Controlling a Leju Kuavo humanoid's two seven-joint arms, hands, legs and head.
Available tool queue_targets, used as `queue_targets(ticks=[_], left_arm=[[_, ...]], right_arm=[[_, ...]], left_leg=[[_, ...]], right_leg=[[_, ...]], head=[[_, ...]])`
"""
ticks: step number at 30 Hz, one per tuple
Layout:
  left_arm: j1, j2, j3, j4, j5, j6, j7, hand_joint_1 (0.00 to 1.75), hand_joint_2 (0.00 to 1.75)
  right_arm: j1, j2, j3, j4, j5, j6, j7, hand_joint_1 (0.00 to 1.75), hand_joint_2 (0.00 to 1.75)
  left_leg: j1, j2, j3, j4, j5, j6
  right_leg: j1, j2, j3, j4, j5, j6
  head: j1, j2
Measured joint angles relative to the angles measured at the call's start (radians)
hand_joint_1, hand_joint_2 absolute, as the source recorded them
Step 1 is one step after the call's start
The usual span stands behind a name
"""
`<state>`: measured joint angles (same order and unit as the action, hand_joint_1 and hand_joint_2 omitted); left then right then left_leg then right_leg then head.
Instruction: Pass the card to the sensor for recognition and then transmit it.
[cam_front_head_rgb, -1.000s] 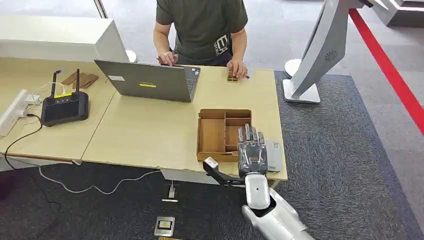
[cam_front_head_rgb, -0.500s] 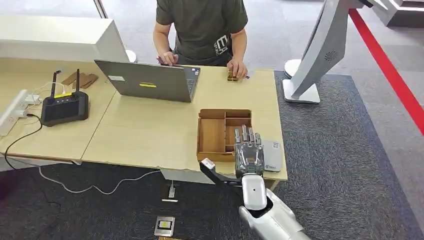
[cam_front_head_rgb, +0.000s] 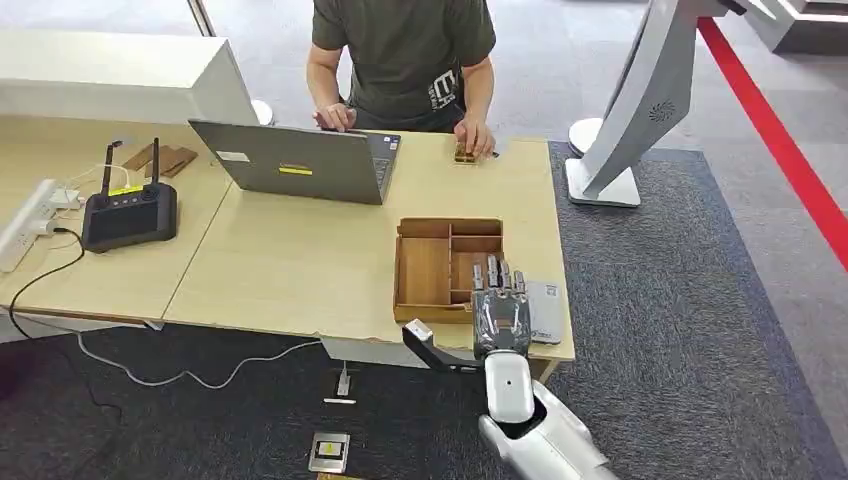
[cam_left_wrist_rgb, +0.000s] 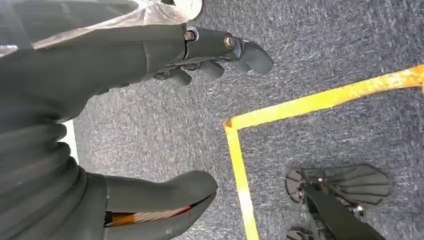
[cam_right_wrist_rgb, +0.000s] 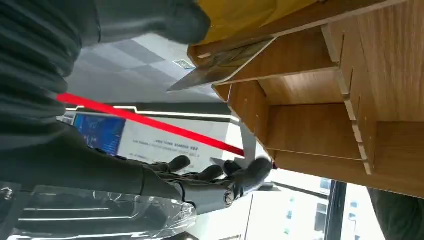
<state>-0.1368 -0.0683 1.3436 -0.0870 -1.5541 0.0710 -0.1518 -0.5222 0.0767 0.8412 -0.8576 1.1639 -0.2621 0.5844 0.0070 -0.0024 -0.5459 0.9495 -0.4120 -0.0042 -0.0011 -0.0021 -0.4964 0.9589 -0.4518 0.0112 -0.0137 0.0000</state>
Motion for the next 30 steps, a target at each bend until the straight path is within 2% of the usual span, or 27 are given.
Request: queue_targets(ticks=[9,13,18,23,30], left_arm=[[0.0,0.0,0.0,0.0,0.0,0.0,0.002,0.0,1.75],[0.0,0.0,0.0,0.0,0.0,0.002,0.002,0.0,1.75],[0.0,0.0,0.0,0.0,0.0,0.009,0.008,0.0,1.75],[0.0,-0.001,0.0,0.0,0.0,0.016,0.008,0.0,1.75],[0.0,-0.004,0.0,0.0,0.0,0.014,-0.005,0.0,1.75]], right_arm=[[0.001,0.006,0.0,0.0,0.001,-0.002,-0.019,1.62,1.75],[0.001,0.011,0.0,0.0,-0.003,-0.006,-0.023,1.73,1.75],[0.004,0.016,0.0,0.0,-0.024,-0.018,-0.034,1.75,1.75],[0.006,0.024,0.0,0.002,-0.043,-0.05,-0.049,1.75,1.75],[0.006,0.035,0.0,0.006,-0.058,-0.133,-0.053,1.75,1.75]], left_leg=[[0.0,0.0,0.0,0.0,0.0,0.0],[0.0,0.0,0.0,0.0,0.0,0.0],[0.0,0.0,0.0,0.0,0.0,0.0],[0.0,0.0,0.0,0.0,0.0,0.0],[0.0,0.0,0.0,0.0,0.0,0.0]], right_leg=[[0.0,0.0,0.0,0.0,0.0,0.0],[0.0,0.0,0.0,0.0,0.0,0.0],[0.0,0.0,0.0,0.0,0.0,0.0],[0.0,0.0,0.0,0.0,0.0,0.0],[0.0,0.0,0.0,0.0,0.0,0.0]], head=[[0.0,0.0],[0.0,0.0],[0.0,0.0],[0.0,0.0],[0.0,0.0]])
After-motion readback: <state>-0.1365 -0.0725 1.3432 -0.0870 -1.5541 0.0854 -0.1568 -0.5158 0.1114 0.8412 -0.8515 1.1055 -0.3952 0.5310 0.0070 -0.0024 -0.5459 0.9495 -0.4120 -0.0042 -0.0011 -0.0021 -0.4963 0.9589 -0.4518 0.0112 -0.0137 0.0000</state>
